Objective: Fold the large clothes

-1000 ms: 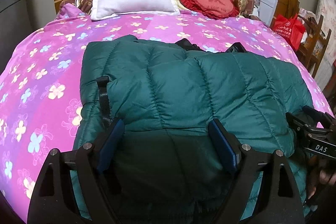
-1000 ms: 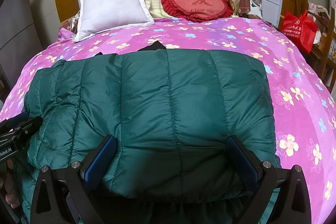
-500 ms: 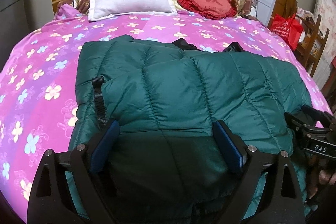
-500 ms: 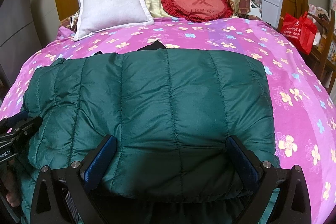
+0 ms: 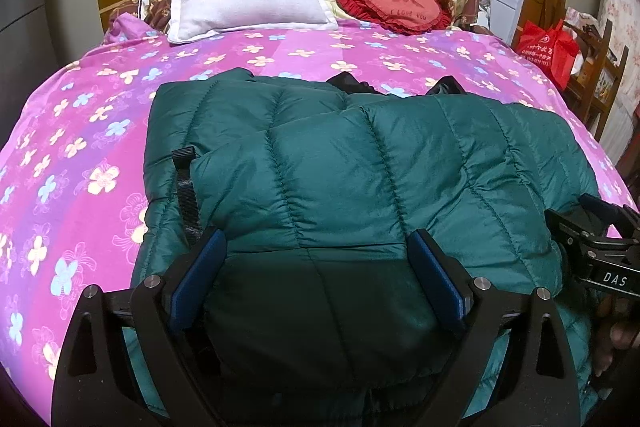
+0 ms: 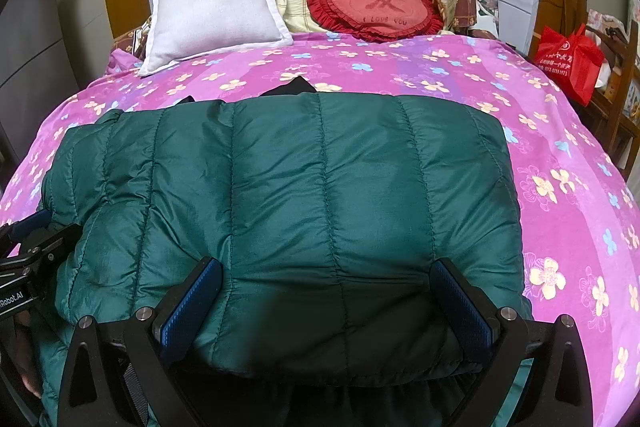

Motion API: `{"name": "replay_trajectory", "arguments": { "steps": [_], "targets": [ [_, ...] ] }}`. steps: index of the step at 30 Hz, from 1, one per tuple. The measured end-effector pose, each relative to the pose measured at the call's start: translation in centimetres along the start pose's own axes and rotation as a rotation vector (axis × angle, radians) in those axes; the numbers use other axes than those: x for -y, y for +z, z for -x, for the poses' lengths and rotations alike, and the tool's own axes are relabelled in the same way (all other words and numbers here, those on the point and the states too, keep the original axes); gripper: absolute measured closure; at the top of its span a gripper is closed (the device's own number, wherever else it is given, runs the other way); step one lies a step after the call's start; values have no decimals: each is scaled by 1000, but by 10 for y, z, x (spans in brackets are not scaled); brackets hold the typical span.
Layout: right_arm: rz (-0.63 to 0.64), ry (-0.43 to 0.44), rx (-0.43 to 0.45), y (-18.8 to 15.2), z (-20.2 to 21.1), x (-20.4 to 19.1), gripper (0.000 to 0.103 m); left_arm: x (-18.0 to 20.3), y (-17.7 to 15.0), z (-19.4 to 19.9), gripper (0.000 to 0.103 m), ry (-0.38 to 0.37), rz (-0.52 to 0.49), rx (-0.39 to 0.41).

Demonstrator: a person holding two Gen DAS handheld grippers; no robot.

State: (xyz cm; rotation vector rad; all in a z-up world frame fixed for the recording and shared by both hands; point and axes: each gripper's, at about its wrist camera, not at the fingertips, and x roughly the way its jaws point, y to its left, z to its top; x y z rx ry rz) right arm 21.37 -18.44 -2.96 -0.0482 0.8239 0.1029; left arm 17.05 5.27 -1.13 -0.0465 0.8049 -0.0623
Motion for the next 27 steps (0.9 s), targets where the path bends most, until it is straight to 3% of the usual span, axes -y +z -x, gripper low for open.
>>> {"name": "replay_trajectory", "arguments": {
  "steps": [17,23,27],
  "targets": [
    [-2,5,12,1,4,-1,0,-2,2,6,7,-8,0,24],
    [-15,39,123,10,47,-5,0,-17,14,40,7,32,67,152],
    [13,7,168,11,68,-10,0,-26,14,43,7,5,114,104]
  ]
}}
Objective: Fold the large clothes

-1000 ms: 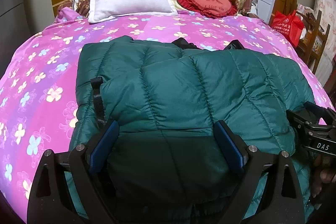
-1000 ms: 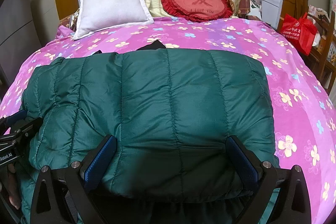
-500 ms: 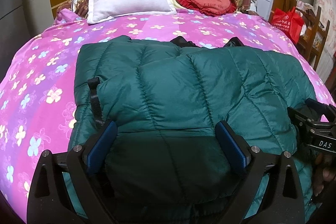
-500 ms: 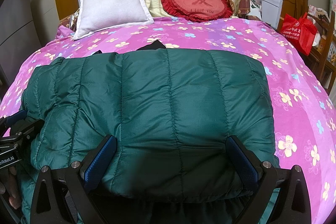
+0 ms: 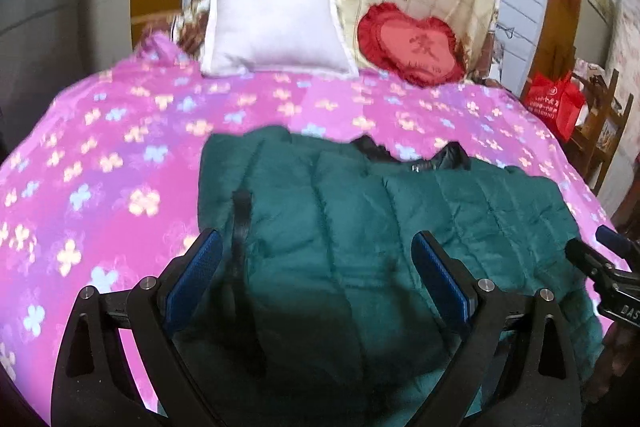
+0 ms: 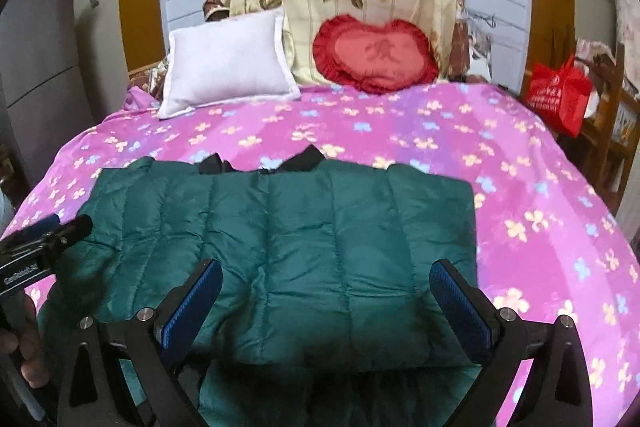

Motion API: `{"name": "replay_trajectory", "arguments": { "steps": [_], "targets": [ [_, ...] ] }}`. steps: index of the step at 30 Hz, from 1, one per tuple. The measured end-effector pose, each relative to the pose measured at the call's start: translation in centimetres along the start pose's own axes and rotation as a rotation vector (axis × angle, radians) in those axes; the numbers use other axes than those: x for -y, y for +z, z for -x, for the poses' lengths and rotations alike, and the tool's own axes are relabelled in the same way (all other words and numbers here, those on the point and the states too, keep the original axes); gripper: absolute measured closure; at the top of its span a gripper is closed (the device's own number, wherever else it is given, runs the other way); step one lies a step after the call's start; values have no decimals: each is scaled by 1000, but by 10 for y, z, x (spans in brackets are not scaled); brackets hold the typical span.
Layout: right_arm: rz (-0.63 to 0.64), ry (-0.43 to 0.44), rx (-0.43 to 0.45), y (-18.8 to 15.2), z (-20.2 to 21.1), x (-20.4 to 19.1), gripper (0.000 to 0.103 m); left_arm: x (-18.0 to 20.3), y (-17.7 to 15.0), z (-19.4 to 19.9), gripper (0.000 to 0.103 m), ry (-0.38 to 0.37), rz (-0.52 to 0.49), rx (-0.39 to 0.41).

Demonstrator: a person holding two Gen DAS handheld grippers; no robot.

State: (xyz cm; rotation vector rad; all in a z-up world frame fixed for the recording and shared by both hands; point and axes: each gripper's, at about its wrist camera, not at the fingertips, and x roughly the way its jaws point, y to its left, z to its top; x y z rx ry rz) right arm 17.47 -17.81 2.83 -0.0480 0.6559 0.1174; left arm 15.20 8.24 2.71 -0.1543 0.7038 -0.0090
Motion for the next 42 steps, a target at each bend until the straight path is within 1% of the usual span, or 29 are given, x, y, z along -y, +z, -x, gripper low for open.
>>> {"name": "replay_trajectory", "arguments": {
  "steps": [3,5,8,11,14,16,18,19,20,22,23,25,27,29,31,32,34,36,38,42],
  "targets": [
    [10,-4,-13,-4,8,0,0,2,-4,-6,7,-9,-3,-118],
    [-4,5,-32,-10,17,4,0,6,-8,-2,7,-7,-21,-143],
    [-3,5,-71,-22,34,8,0,9,-19,23,7,15,-80,-133],
    [17,17,-62,-36,64,8,0,4,-35,50,7,19,-108,-119],
    [25,3,-33,-59,99,12,0,-12,-57,78,7,-7,-87,-112],
    [3,5,-29,-78,119,19,0,-24,-68,93,7,-1,-80,-113],
    [-20,6,-22,-97,139,26,0,-38,-79,110,7,1,-78,-92],
    [-27,-8,-17,-109,150,31,0,-42,-83,115,7,9,-74,-90],
    [-25,-23,-10,-117,158,34,0,-52,-89,122,7,35,-67,-95],
    [-23,-39,15,-131,172,42,0,-64,-99,133,7,47,-57,-94],
    [-29,-37,19,-137,177,46,0,-70,-104,137,7,50,-50,-94],
    [-43,-21,0,-146,178,57,0,-79,-114,141,7,58,-33,-112],
    [-68,-10,-12,-156,179,70,0,-87,-122,146,7,44,-18,-115],
    [-108,-16,-29,-166,184,86,0,-94,-134,150,7,58,-24,-112],
    [-127,-37,-22,-175,193,99,0,-100,-141,150,7,85,-16,-134],
    [-142,-65,-16,-186,200,111,0,-103,-142,151,7,88,-10,-137],
    [-187,-79,-37,-200,205,127,0,-109,-147,154,7,89,6,-134],
    [-247,-56,-59,-216,209,146,0,-112,-151,156,7,82,21,-133],
    [-267,-40,-74,-222,209,154,0,-112,-156,158,7,74,30,-137],
    [-297,22,-111,-229,201,155,0,-102,-164,157,7,57,10,-158]
  ]
}}
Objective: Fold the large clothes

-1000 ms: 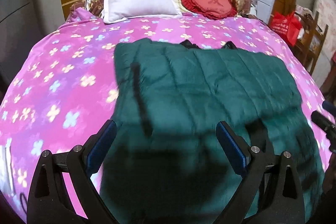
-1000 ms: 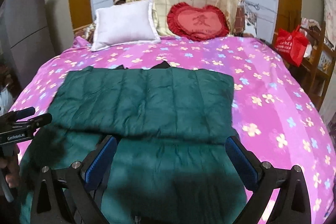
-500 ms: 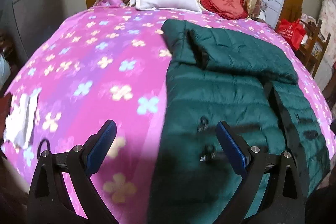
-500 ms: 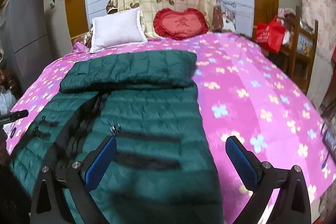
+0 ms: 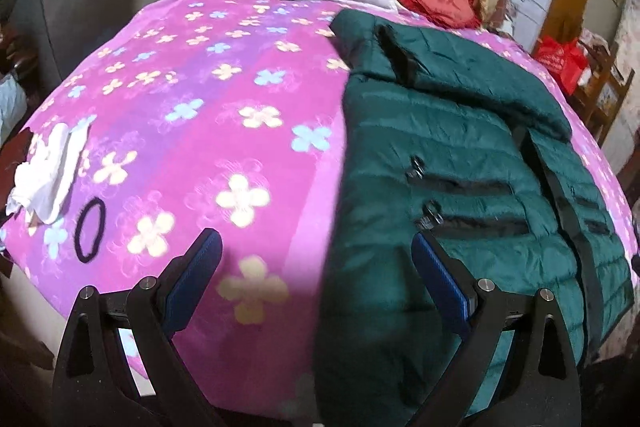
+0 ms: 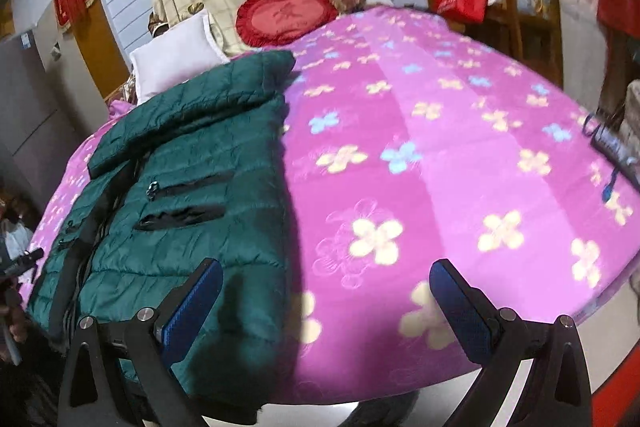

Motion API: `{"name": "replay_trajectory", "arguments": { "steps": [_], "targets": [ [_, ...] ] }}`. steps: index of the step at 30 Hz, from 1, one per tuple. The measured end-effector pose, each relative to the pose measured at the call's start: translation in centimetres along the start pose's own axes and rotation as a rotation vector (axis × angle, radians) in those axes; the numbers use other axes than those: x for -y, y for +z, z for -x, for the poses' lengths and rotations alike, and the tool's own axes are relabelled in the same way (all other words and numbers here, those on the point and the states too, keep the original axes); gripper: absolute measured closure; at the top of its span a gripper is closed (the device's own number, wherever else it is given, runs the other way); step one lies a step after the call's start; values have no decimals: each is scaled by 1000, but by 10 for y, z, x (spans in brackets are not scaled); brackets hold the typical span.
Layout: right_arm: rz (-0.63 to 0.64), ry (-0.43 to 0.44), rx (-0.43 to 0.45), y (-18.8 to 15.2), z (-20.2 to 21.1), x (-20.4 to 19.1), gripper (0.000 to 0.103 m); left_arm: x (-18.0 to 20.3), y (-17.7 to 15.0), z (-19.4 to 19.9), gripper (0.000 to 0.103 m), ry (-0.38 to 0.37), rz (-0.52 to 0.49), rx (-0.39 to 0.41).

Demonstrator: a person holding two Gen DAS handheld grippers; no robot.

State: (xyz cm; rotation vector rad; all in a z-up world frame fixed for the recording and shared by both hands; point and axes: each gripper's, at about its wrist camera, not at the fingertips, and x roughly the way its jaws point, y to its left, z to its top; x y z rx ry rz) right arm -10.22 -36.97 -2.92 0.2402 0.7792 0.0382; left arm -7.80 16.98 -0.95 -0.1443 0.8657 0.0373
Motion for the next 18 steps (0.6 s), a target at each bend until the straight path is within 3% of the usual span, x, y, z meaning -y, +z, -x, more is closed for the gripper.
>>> {"name": "replay_trajectory", "arguments": {
  "steps": [3,7,13,18],
  "targets": [
    [12,78,-26,-4,-8,-13,0,6,-7,1,7,7,-35,-4],
    [59,94,-84,-11,-24,-31,0,-1,-17,1,7,-7,-7,-26],
    [85,135,-57,-21,-22,-40,0,-14,-33,4,7,-17,55,-32],
    [116,116,-48,-29,-18,-44,0,-17,-46,10,7,-61,52,-33]
  ]
}}
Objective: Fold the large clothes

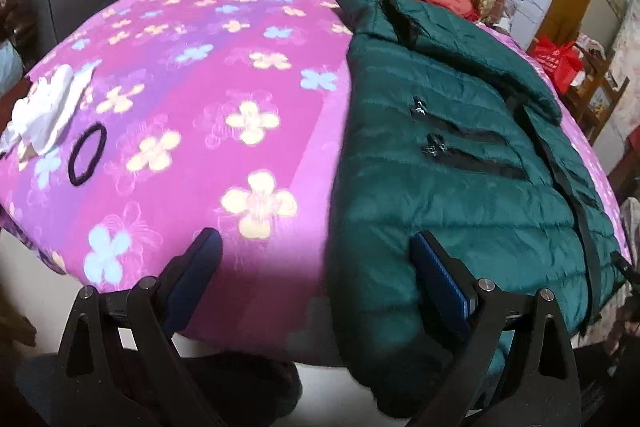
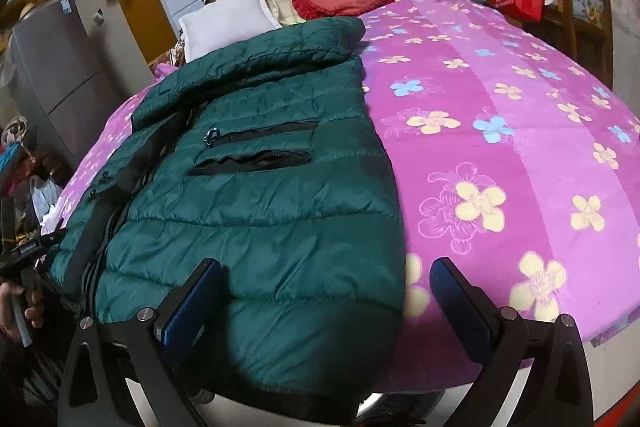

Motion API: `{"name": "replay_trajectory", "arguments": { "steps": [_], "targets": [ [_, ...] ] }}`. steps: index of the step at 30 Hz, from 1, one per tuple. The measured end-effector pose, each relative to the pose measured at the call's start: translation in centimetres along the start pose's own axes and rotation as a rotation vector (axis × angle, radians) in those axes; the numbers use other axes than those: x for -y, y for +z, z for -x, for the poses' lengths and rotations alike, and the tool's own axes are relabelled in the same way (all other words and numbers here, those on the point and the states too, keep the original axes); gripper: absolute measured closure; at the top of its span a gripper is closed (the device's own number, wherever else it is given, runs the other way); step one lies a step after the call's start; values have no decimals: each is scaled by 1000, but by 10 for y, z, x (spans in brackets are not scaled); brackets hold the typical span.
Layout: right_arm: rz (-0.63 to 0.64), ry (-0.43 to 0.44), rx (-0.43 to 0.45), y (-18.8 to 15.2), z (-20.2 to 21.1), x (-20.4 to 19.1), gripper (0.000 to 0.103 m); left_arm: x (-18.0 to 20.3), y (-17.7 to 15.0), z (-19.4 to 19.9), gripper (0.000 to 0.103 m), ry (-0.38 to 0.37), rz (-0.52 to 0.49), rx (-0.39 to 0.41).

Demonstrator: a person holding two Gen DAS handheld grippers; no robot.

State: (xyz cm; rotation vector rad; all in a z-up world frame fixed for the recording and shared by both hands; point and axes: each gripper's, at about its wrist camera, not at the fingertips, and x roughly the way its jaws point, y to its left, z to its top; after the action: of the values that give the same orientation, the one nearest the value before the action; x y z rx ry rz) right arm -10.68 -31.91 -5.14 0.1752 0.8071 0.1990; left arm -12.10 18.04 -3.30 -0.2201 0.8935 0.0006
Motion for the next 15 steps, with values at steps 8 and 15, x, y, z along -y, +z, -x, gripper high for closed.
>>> {"name": "replay_trajectory", "arguments": {
  "steps": [8,15],
  "targets": [
    [-5,128,-36,2,2,-6,0,21,-10,7,7,-312,-77,-54],
    [12,189,-46,0,-3,-13,0,41,-2,-1,1,-306,-130,-77]
  ]
}}
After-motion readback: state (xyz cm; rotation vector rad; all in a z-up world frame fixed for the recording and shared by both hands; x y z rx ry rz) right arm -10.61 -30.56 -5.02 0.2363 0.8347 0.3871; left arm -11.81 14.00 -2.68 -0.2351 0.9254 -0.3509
